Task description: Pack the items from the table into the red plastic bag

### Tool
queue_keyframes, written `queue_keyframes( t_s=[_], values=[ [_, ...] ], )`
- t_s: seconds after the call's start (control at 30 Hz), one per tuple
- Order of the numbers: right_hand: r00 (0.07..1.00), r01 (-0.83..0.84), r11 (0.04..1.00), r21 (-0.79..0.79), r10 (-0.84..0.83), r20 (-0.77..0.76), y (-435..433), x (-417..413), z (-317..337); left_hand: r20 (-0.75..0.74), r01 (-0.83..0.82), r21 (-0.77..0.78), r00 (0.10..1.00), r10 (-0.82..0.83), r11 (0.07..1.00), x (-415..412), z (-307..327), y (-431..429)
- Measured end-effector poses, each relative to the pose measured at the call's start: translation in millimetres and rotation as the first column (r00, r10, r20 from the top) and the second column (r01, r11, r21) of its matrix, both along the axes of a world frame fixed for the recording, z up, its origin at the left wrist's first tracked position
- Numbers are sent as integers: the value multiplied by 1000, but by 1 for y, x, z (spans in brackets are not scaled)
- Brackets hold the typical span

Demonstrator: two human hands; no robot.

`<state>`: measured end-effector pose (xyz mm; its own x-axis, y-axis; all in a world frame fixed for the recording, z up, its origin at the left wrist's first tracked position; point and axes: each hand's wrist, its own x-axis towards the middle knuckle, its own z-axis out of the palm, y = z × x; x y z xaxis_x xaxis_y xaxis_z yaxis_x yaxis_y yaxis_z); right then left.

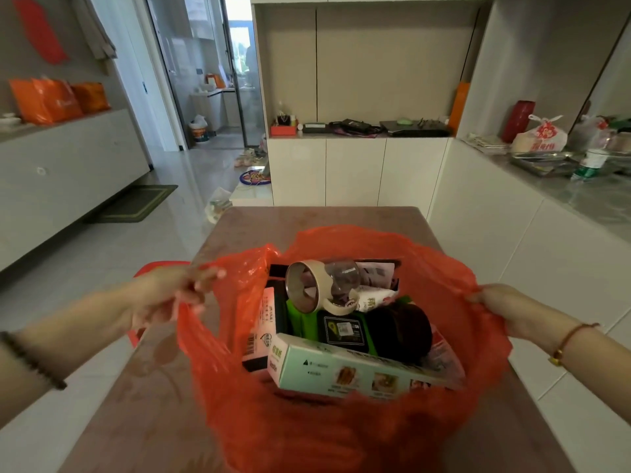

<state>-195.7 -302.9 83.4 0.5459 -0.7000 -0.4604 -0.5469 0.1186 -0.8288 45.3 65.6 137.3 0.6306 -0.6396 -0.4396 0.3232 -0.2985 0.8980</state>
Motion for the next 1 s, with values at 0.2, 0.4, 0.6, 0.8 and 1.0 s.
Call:
queue_keyframes(
  t_s=[0.2, 0.4, 0.6, 0.8, 1.0],
  values=[
    [992, 16, 1000, 9, -17, 123, 2, 28, 55, 21, 66, -206, 998, -63, 976, 6, 81, -15],
    [994, 19, 983, -182, 1, 107, 9, 64, 93, 190, -1, -102, 982, 21, 995, 27, 128, -33],
    [984, 81, 973, -216, -44, 171, -10, 101, 127, 270, -113, -180, 950, 159, 977, 52, 175, -64],
    [947, 113, 975, -190, -47, 318, -19, 133, 158, 358, -162, -249, 901, 246, 955, 78, 201, -70],
    [971, 80, 973, -217, -27, 237, -3, 153, 97, 259, -174, -162, 942, 212, 971, 95, 137, -77]
  ],
)
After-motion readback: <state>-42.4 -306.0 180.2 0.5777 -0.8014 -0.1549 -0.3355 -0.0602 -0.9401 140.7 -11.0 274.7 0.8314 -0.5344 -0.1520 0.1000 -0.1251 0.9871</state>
